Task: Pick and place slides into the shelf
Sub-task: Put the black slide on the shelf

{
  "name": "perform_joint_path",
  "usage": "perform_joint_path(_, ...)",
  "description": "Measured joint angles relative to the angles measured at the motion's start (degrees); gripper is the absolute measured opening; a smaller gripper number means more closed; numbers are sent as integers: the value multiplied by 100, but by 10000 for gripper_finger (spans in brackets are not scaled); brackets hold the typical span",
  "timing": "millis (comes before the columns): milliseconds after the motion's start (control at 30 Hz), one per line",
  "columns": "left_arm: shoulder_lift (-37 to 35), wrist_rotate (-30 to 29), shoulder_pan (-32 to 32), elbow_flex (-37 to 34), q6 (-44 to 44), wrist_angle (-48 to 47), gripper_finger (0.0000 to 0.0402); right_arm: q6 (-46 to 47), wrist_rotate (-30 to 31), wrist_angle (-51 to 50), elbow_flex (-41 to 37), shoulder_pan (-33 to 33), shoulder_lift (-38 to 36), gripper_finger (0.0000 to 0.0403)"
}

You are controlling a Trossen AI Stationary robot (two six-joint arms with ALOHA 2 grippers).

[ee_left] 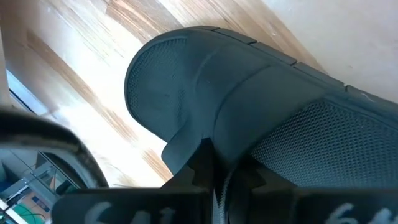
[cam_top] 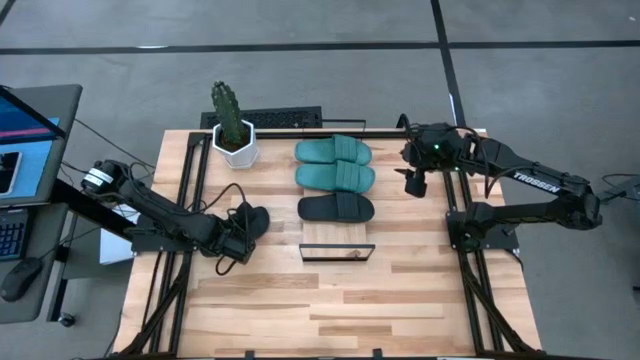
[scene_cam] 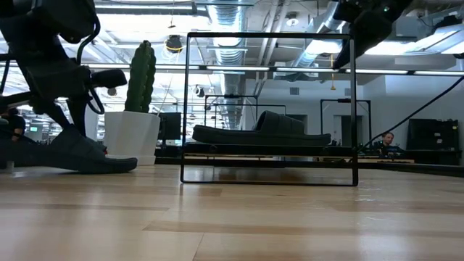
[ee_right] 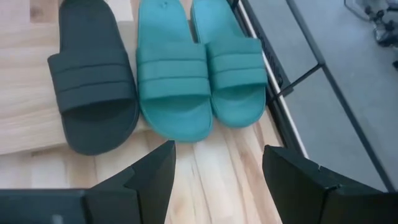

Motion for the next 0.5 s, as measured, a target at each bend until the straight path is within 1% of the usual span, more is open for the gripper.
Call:
perform_joint_path(100, 0, -11, 1, 66, -1, -31, 0, -119, 0, 94, 0, -16, 0, 226)
perform_joint_path(300, 0, -153, 1, 434, -12, -194, 0, -140, 0, 230, 0, -195, 0, 226)
perform_joint_path(500, 0, -432, 46, 889, 85, -782, 0, -145, 0, 304, 0, -522, 0, 226)
